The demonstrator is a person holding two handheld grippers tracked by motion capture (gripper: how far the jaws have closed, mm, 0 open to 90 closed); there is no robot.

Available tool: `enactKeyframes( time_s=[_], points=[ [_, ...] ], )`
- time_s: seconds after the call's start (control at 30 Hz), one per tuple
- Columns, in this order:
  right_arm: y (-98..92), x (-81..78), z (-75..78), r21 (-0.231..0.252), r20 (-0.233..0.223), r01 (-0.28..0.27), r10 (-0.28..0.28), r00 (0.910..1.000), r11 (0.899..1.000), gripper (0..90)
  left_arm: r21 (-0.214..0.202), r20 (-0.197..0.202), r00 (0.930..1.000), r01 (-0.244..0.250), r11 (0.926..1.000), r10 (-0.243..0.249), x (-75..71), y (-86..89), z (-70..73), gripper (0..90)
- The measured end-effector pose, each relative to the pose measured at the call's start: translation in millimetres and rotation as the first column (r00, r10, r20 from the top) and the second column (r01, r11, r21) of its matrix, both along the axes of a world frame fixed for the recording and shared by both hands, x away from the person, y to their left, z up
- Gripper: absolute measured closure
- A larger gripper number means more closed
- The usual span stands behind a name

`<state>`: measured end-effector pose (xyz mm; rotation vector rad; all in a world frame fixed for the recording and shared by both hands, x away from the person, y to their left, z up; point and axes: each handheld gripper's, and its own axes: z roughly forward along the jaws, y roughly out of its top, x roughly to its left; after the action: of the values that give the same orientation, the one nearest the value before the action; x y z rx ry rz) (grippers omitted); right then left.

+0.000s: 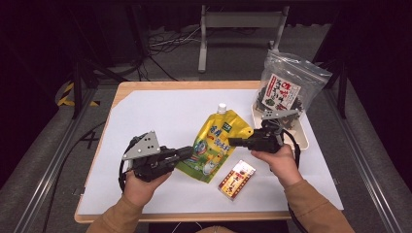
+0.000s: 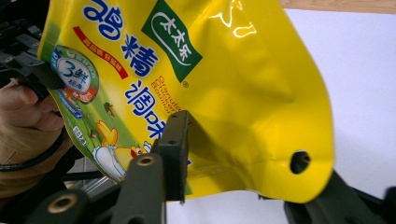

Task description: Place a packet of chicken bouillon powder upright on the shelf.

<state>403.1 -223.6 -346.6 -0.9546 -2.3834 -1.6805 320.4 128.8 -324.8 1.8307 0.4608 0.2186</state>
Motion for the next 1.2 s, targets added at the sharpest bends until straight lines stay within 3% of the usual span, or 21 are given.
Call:
enactKeyframes(
  time_s=[0.07, 0.27, 0.43, 0.63, 1.0, 1.2],
  points=[
    [-2.2, -1.3, 2.5, -0.012, 0.013, -0.004, 0.004, 0.9999, 1.000, 75.9, -0.008, -0.018, 0.9998, -0.002, 1.0000, 0.002, 1.2, 0.8, -1.3, 87.4],
    [-4.5, -4.9, 8.3, -0.037, 0.045, -0.009, 0.010, 0.9989, 0.999, 84.6, -0.009, -0.018, 0.9998, 0.003, 1.0000, -0.003, 3.5, 1.6, -2.8, 87.4],
    [-4.8, -9.1, 15.9, -0.060, 0.075, -0.001, 0.006, 0.9972, 0.998, 86.6, -0.017, -0.028, 0.9996, 0.001, 0.9998, -0.002, 5.0, 2.6, -4.5, 87.1],
    [-6.9, -18.3, 33.9, -0.099, 0.149, 0.017, -0.002, 0.9889, 0.995, 87.3, -0.035, -0.046, 0.9989, 0.004, 0.9994, -0.006, 10.1, 4.6, -9.0, 86.5],
    [-3.3, -31.1, 58.9, -0.185, 0.230, 0.042, 0.002, 0.9731, 0.982, 87.6, -0.040, -0.053, 0.9986, -0.009, 0.9992, 0.006, 13.6, 5.1, -12.0, 85.7],
    [2.3, -38.4, 73.9, -0.243, 0.279, 0.054, 0.016, 0.9602, 0.969, 87.6, -0.040, -0.061, 0.9981, -0.015, 0.9991, 0.013, 16.6, 5.3, -14.2, 85.5]
  ],
)
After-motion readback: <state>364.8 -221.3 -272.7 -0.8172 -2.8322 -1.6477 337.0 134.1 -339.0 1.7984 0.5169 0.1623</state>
